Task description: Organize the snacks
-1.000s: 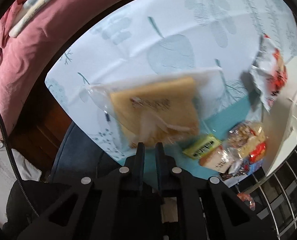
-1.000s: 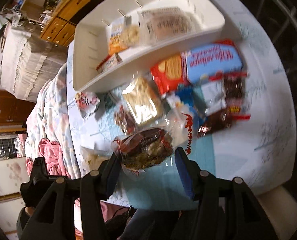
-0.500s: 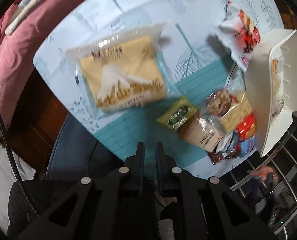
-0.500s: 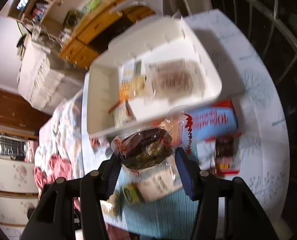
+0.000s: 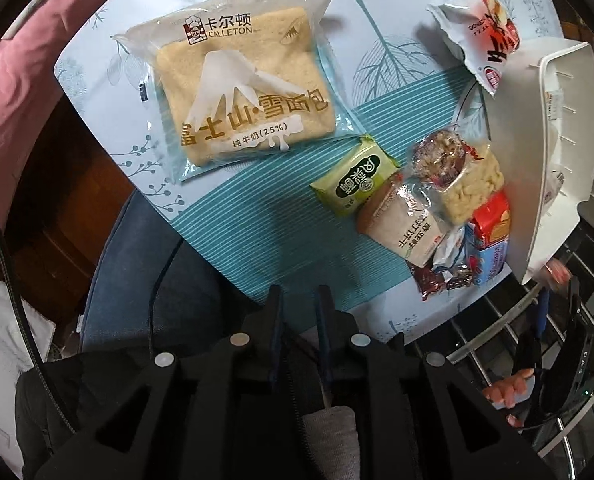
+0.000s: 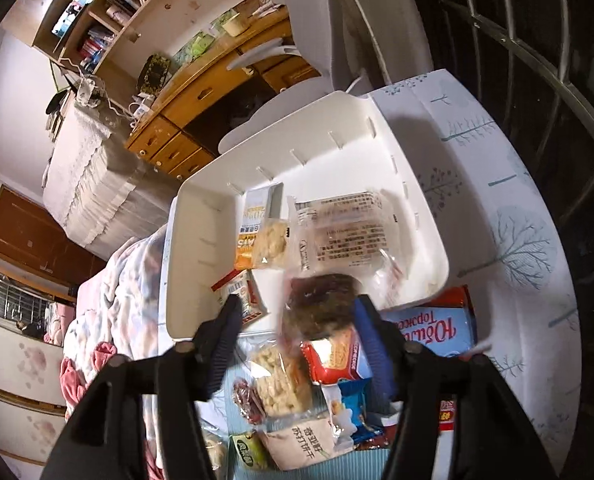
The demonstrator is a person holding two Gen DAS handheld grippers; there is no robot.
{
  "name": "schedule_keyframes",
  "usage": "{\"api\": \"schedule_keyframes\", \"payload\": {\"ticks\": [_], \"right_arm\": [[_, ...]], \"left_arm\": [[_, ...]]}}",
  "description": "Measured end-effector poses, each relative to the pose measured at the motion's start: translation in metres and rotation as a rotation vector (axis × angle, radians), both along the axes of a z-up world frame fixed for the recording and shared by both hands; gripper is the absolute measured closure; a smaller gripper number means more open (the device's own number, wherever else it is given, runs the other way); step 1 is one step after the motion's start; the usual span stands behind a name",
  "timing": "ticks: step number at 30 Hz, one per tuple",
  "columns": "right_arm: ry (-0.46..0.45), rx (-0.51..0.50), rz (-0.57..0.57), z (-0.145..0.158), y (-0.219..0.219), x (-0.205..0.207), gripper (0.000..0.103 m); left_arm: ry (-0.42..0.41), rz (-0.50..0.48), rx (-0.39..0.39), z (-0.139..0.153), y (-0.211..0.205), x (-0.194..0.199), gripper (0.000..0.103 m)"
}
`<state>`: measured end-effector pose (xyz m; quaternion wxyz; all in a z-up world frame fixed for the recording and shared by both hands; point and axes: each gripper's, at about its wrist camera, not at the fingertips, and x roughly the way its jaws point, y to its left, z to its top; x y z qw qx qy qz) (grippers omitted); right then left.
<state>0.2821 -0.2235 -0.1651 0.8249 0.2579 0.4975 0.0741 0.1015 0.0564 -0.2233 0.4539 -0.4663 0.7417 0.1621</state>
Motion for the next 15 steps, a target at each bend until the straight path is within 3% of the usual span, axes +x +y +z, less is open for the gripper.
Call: {"api": "schedule_keyframes", "payload": {"ticks": [2,9,15], "right_arm": [[-0.023,0.002,0.005,0.005,0.001,-0.003,0.022],[-0.035,0.015,0.015,0.008,0.004,-0.019,0.021],[-0.074,-0.016,0.087,0.006,0.017,-0.044,0.021]], "left_arm": [[-0.015,-0.001,0.024,0.001,0.001,0.000,0.089],[-0.071,-0.045,0.084,0.001,0.007,-0.001,0.089],[-0.153,-0.116,0.122,0.004,0.010,-0.005,0.082]]}}
